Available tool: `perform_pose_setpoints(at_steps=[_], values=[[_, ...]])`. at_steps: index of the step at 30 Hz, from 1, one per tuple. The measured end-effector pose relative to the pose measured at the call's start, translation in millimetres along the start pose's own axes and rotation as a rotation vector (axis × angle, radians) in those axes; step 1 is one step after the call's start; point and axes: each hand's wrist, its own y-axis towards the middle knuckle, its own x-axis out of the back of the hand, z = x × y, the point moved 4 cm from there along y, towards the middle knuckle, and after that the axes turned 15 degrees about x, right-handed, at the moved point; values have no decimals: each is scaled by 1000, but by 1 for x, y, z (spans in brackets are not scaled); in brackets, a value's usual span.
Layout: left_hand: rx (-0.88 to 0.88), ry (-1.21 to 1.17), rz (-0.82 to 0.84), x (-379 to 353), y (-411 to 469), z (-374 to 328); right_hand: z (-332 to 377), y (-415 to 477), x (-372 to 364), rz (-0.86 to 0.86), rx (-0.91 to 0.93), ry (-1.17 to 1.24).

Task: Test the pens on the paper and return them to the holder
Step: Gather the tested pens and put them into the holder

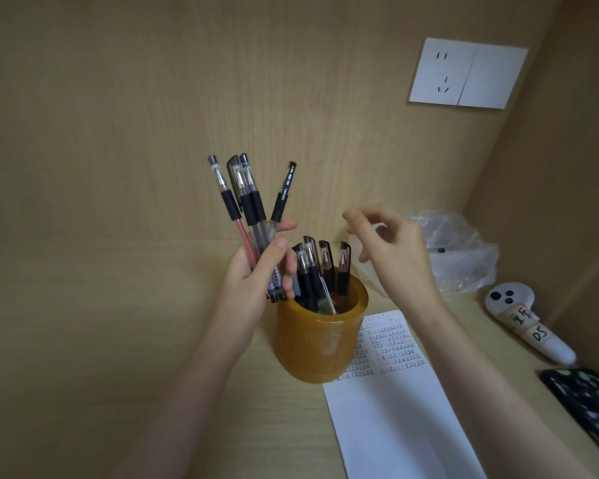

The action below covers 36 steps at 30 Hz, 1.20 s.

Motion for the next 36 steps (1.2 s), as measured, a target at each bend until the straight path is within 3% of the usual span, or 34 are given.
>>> perform_pose_setpoints(at_steps=[8,15,22,25,30,33,36], values=[[22,-36,83,-6,-4,-1,29,22,-35,128,-13,391],[-4,-108,-7,3,-1,-4,28,23,-23,-154,-5,516],[-10,-39,-119,9,0,-2,27,19,-12,-248,56,451],[-37,-50,-176,15,0,-4,25,18,-13,-182,45,381],[27,-132,-11,8,0,-2,17,5,-32,171,19,79],[74,-150,97,0,-1,-1,19,5,-27,117,42,42],[90,-149,149,-4,-1,-3,26,10,-23,73,69,157]])
